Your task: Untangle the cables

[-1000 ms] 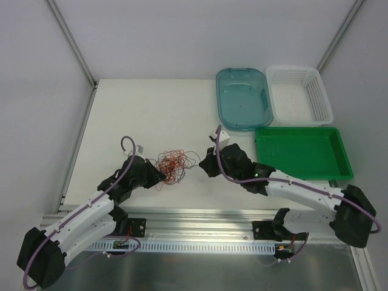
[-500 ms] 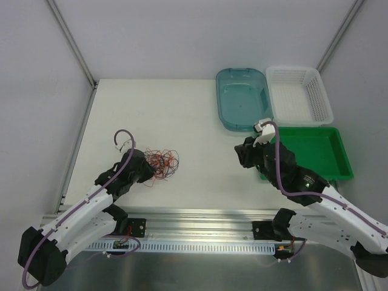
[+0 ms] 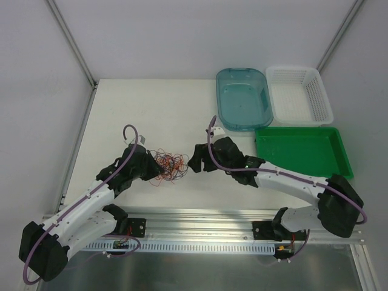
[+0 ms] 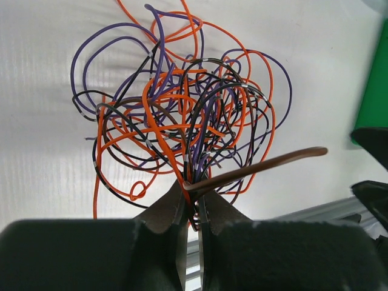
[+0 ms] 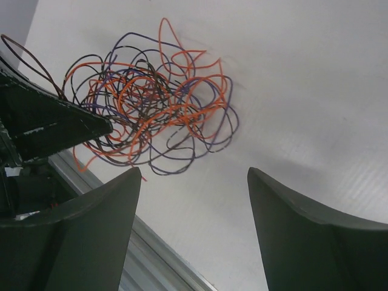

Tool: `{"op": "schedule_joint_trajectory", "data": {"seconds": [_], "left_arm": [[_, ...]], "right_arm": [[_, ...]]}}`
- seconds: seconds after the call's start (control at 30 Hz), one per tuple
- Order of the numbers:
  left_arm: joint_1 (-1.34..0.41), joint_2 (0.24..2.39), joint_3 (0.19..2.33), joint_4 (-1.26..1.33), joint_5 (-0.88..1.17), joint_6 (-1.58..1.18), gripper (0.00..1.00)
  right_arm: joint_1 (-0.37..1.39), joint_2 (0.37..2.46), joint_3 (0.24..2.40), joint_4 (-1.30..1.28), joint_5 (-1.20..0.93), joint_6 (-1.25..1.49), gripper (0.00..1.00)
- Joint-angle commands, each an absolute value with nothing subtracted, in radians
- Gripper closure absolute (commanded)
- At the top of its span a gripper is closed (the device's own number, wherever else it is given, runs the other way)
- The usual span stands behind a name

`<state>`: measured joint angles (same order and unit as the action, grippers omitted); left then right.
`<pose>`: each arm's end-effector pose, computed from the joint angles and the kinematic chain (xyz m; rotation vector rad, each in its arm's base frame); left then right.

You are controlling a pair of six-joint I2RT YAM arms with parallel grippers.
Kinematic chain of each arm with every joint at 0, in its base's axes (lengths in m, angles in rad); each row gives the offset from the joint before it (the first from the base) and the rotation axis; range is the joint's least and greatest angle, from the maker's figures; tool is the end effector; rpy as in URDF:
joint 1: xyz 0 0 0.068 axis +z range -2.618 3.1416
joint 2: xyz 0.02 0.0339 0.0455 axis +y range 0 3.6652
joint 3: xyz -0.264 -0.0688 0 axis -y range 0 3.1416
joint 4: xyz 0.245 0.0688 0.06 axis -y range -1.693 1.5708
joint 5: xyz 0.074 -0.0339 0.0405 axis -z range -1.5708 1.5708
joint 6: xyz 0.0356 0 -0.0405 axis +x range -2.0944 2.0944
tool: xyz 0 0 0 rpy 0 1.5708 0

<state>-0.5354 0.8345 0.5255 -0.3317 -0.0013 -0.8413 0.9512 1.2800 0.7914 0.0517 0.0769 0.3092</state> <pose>0.1567 -0.0929 0.2263 -0.3540 2.2917 -0.7380 0.1695 0.2329 0.2581 -0.6084 1.9914 0.7163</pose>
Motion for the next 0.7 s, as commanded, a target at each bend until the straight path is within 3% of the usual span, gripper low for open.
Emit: {"op": "schedule_joint_trajectory", "data": {"seconds": [0.0,0.3,0.4,0.43,0.5,0.53,0.6,0.63,0.67], "left_arm": [[-0.538,0.831,0.502,-0.272,0.043,-0.845,0.96],[-0.545,0.845,0.471,-0.218,0.048,-0.859,0.96],[-0.545,0.835,0.459,-0.212,0.038,-0.862,0.91],[-0.546,0.831,0.454,-0.21,0.032,-0.864,0.86],[-0.545,0.815,0.436,-0.21,0.023,-0.873,0.81],[-0.545,0.808,0.43,-0.21,0.023,-0.876,0.73],[-0.545,0.776,0.414,-0.212,0.018,-0.885,0.64],[-0.545,0.764,0.41,-0.21,0.014,-0.89,0.52],[-0.545,0.732,0.403,-0.212,0.014,-0.9,0.47]], "right_arm": [[0.972,1.388,0.842,0.297,-0.023,0.443,0.25],[1.008,1.65,0.917,0.38,-0.043,0.537,0.28],[1.009,1.674,0.914,0.379,-0.034,0.531,0.44],[1.008,1.674,0.91,0.379,-0.026,0.517,0.56],[1.009,1.655,0.908,0.353,-0.006,0.497,0.69],[1.008,1.641,0.908,0.339,-0.006,0.47,0.8],[1.009,1.612,0.908,0.281,0.05,0.443,0.93],[1.008,1.568,0.91,0.255,0.066,0.424,0.99],[1.009,1.545,0.914,0.226,0.08,0.388,0.99]]}}
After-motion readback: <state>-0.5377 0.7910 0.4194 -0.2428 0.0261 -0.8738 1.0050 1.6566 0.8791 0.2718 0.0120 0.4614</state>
